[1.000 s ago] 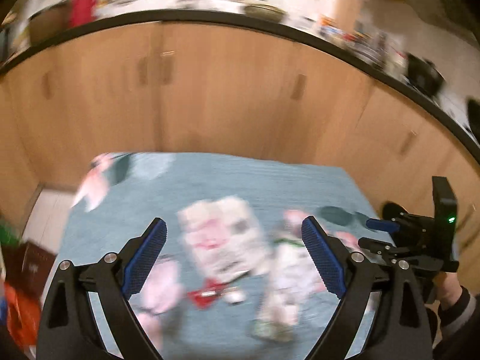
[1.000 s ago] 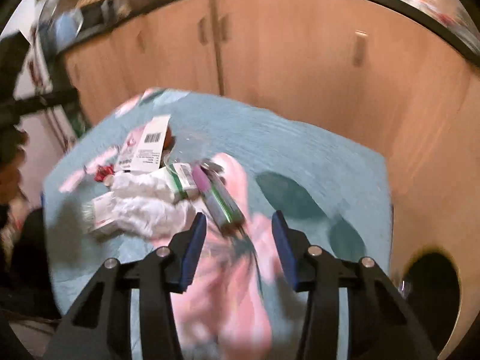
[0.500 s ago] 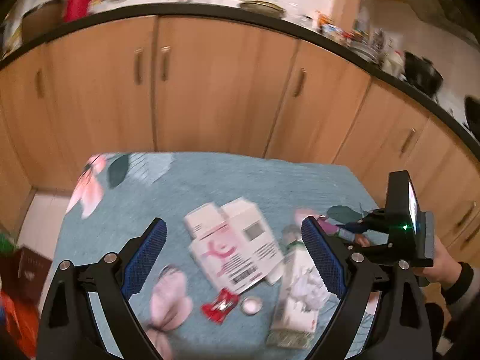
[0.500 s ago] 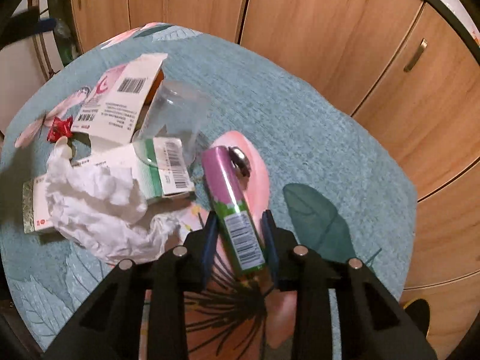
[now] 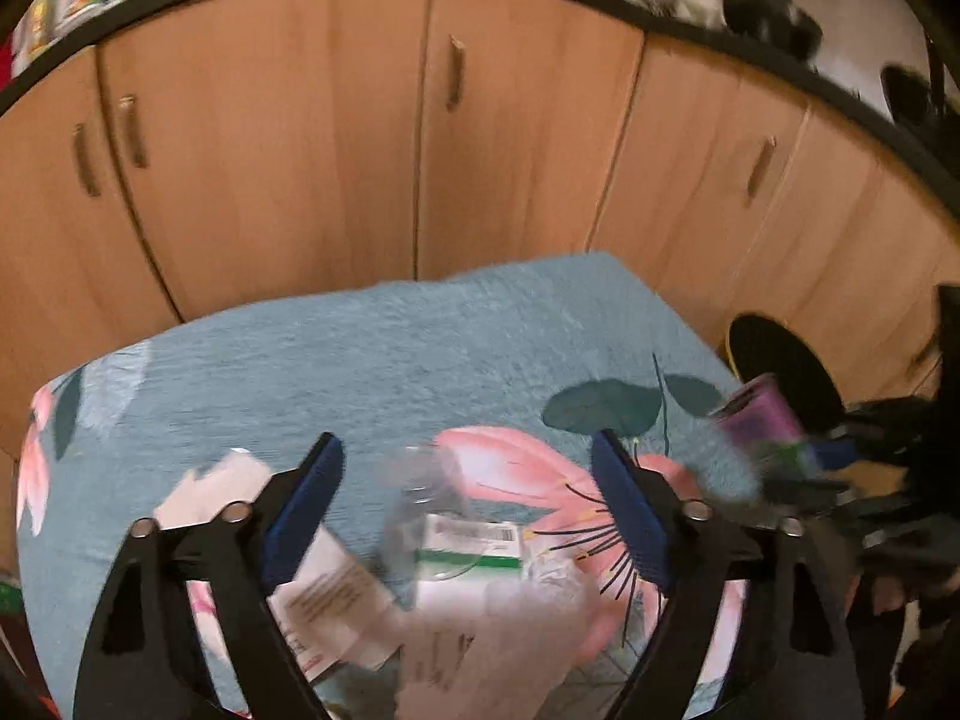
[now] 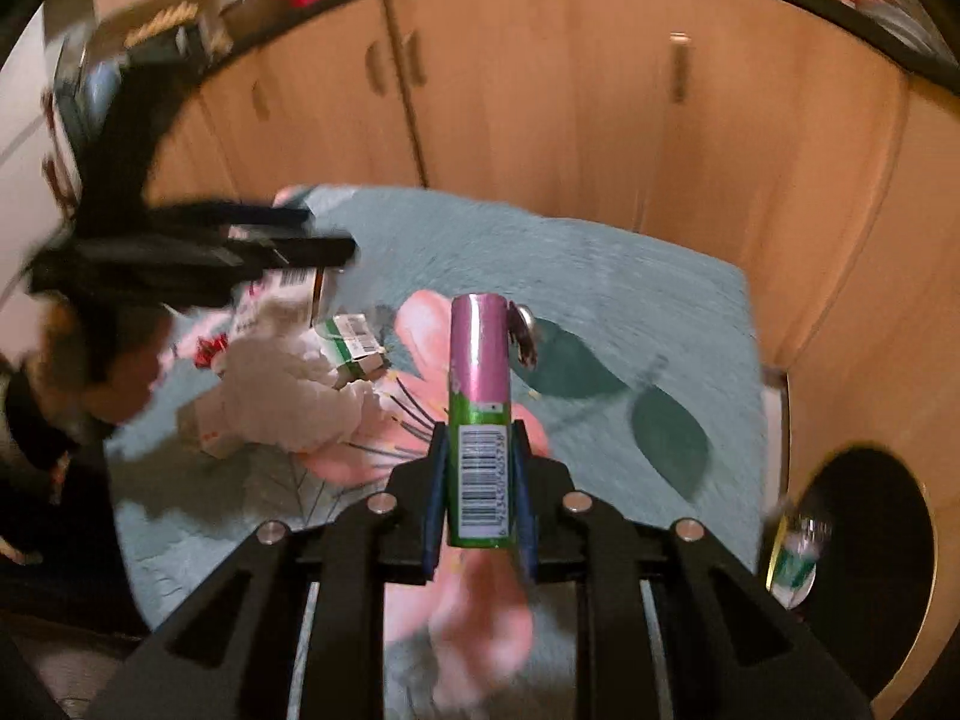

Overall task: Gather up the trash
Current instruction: 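Grasp the clear plastic cup with the left tool while the right tool holds the can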

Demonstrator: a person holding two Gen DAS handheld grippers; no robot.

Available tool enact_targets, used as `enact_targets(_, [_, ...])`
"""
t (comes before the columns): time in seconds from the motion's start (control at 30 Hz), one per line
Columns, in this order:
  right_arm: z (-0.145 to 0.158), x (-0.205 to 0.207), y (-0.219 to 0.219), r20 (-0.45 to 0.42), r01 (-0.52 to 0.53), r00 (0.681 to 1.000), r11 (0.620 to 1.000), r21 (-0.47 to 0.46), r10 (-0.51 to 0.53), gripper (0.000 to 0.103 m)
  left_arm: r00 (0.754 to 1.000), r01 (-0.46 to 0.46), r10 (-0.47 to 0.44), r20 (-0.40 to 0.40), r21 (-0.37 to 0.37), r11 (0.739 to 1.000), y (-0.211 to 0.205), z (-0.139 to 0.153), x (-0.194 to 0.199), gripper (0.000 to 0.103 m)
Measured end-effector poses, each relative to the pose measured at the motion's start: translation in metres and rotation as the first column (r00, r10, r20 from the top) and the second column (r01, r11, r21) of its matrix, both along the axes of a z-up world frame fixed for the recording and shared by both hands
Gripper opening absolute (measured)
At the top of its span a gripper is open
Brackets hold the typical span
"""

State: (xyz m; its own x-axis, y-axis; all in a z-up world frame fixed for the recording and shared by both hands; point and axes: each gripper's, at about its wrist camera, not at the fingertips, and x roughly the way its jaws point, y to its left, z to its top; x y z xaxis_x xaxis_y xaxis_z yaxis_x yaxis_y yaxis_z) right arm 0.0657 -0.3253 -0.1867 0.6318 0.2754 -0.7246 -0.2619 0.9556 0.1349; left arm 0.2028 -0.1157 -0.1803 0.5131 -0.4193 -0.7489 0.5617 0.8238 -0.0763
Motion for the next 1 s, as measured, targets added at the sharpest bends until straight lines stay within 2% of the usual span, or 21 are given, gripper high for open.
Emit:
enact_targets(0.17, [-0.002, -0.020, -0.023, 0.024, 0.054, 0.998, 0.996, 0.069, -0.056, 0.020, 1.000, -0.012, 0.012, 0.004, 0.049, 0.999, -0.013, -0.021, 0.006, 0.074])
enact_targets(0.27, [-0.005, -0.024, -0.033, 0.023, 0.071, 0.997, 0.992, 0.101, -0.073, 0.020, 0.999, -0.044, 0.046, -0.021, 0.062, 0.997, -0.009, -0.033, 0.015, 0.063])
enact_targets(0.3, [-0.007, -0.023, -0.035, 0.022, 0.078, 0.996, 0.991, 0.112, -0.081, 0.020, 0.998, -0.043, 0.045, -0.040, 0.059, 0.997, -0.008, -0.036, 0.018, 0.053])
enact_targets(0.33, [-0.009, -0.024, -0.037, 0.020, 0.084, 0.996, 0.989, 0.124, -0.087, 0.020, 0.997, -0.042, 0.045, -0.061, 0.049, 0.998, -0.006, -0.038, 0.021, 0.053])
enact_targets(0.43, [-0.010, -0.026, -0.043, 0.020, 0.102, 0.994, 0.983, 0.154, -0.106, 0.020, 0.998, -0.049, 0.051, -0.043, 0.049, 0.998, -0.006, -0.038, 0.022, 0.048])
enact_targets(0.47, [-0.010, -0.028, -0.047, 0.023, 0.106, 0.994, 0.981, 0.162, -0.111, 0.020, 0.998, -0.060, 0.062, -0.032, 0.053, 0.997, -0.007, -0.037, 0.022, 0.039])
enact_targets(0.5, [-0.010, -0.029, -0.048, 0.025, 0.112, 0.993, 0.979, 0.169, -0.118, 0.020, 0.997, -0.068, 0.070, -0.041, 0.057, 0.996, -0.006, -0.038, 0.024, 0.016])
enact_targets(0.53, [-0.010, -0.031, -0.050, 0.028, 0.118, 0.992, 0.978, 0.172, -0.124, 0.020, 0.995, -0.077, 0.080, -0.064, 0.045, 0.996, -0.004, -0.038, 0.027, 0.008])
enact_targets(0.6, [-0.008, -0.035, -0.055, 0.036, 0.127, 0.990, 0.975, 0.183, -0.136, 0.020, 0.990, -0.094, 0.092, -0.111, -0.011, 0.996, 0.005, -0.040, 0.035, 0.000])
enact_targets(0.73, [-0.006, -0.040, -0.062, 0.042, 0.139, 0.988, 0.971, 0.194, -0.150, 0.020, 0.979, -0.146, 0.141, -0.147, -0.023, 0.989, 0.017, -0.048, 0.042, 0.000])
enact_targets(0.83, [-0.004, -0.042, -0.064, 0.042, 0.142, 0.987, 0.971, 0.193, -0.152, 0.020, 0.976, -0.141, 0.115, -0.187, -0.129, 0.982, 0.027, -0.040, 0.041, 0.001])
enact_targets(0.9, [-0.004, -0.043, -0.064, 0.044, 0.141, 0.988, 0.971, 0.191, -0.151, 0.020, 0.977, -0.121, 0.087, -0.197, -0.169, 0.978, 0.031, -0.034, 0.040, 0.002])
enact_targets(0.97, [-0.004, -0.043, -0.063, 0.041, 0.139, 0.988, 0.971, 0.194, -0.149, 0.020, 0.981, -0.097, 0.067, -0.181, -0.157, 0.983, 0.030, -0.030, 0.037, 0.021])
enact_targets(1.0, [-0.004, -0.042, -0.062, 0.039, 0.137, 0.988, 0.972, 0.193, -0.148, 0.020, 0.983, -0.088, 0.062, -0.170, -0.146, 0.985, 0.030, -0.029, 0.035, 0.046])
